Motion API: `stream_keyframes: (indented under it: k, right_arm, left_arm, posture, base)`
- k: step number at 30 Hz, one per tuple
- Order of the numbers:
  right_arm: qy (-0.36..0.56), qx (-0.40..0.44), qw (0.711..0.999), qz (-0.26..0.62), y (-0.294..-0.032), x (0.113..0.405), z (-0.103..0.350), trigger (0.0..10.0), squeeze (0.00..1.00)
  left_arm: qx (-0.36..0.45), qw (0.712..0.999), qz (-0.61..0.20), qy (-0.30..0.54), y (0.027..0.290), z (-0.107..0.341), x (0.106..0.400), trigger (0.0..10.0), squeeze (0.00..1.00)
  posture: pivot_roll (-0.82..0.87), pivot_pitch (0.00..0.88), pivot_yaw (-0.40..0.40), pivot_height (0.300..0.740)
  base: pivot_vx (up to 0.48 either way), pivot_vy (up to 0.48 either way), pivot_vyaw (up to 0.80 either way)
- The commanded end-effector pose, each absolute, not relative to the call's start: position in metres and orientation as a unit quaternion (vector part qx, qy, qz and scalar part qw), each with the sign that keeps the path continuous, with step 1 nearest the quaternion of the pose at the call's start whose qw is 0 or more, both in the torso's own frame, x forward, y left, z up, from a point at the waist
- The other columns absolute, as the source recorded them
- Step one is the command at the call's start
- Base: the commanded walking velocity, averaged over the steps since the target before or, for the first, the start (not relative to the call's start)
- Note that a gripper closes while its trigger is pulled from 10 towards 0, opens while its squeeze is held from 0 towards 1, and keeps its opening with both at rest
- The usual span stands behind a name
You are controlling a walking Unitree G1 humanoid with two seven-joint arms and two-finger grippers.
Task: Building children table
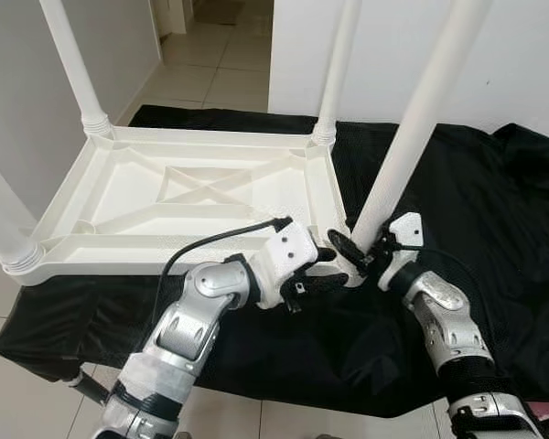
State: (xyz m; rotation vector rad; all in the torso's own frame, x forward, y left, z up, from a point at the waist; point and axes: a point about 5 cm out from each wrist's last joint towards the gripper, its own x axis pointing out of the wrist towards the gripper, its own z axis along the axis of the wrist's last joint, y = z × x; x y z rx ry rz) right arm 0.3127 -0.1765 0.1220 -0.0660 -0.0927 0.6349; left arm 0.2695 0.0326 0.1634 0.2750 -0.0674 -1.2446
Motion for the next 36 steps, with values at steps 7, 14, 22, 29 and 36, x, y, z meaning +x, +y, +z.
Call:
stream_keyframes:
  k: [7, 14, 22, 29, 36]
  right_arm:
    - [-0.015, -0.023, 0.974, 0.226, -0.178, 0.311, 0.107, 10.0, 0.0]
    - [-0.005, 0.059, 0.996, 0.061, -0.181, 0.31, 0.108, 10.0, 0.0]
    - [-0.002, 0.074, 0.989, -0.125, -0.16, 0.298, 0.11, 10.0, 0.0]
    - [-0.014, 0.087, 0.992, -0.094, -0.142, 0.299, 0.117, 10.0, 0.0]
    - [-0.022, 0.089, 0.992, -0.085, -0.136, 0.296, 0.124, 10.0, 0.08]
  left_arm:
    - [0.122, 0.82, -0.558, -0.03, 0.032, 0.162, 0.27, 10.0, 0.0]
    - [0.123, 0.827, -0.547, -0.032, 0.033, 0.161, 0.27, 10.0, 0.0]
    - [0.113, 0.836, -0.536, -0.035, 0.031, 0.161, 0.27, 10.0, 0.0]
    - [0.105, 0.836, -0.538, -0.035, 0.027, 0.16, 0.267, 10.0, 0.0]
    - [0.106, 0.838, -0.534, -0.035, 0.029, 0.161, 0.268, 10.0, 0.0]
  posture:
    - [-0.07, 0.0, -0.017, 0.74]
    - [-0.07, 0.0, -0.028, 0.74]
    - [-0.09, 0.0, -0.055, 0.74]
    - [-0.09, 0.0, -0.067, 0.74]
    - [-0.08, 0.0, -0.068, 0.74]
  base:
    - [0.0, 0.0, 0.0]
    - [0.0, 0.0, 0.0]
    - [0.0, 0.0, 0.0]
    - [0.0, 0.0, 0.0]
    - [0.0, 0.0, 0.0]
